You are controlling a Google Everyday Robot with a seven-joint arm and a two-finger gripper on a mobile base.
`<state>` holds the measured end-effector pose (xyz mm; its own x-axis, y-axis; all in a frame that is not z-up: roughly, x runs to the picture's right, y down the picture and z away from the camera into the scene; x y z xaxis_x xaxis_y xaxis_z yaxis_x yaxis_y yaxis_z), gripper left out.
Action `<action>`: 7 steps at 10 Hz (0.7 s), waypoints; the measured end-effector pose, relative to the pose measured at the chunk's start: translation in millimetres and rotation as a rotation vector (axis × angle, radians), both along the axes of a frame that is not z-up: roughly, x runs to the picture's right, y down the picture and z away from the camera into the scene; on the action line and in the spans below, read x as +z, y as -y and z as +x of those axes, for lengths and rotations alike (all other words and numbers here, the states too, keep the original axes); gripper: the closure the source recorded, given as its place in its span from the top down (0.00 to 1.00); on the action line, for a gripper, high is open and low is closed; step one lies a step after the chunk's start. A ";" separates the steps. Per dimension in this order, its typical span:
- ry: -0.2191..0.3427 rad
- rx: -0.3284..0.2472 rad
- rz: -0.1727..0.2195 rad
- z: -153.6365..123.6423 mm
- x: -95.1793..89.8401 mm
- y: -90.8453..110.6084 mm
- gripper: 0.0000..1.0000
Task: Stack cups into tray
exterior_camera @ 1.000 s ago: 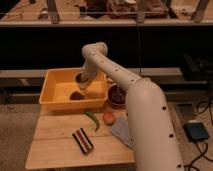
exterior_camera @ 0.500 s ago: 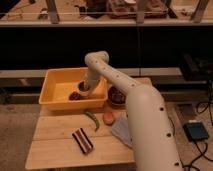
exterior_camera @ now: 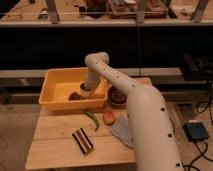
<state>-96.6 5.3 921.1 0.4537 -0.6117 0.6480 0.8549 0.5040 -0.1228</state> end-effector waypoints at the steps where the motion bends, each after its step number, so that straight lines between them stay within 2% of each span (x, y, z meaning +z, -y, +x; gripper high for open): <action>1: -0.005 -0.007 0.015 0.5 -6.2 6.6 0.80; 5: -0.005 -0.029 0.066 0.7 -36.3 33.4 0.80; 7: -0.008 -0.026 0.101 0.0 -62.4 53.7 0.80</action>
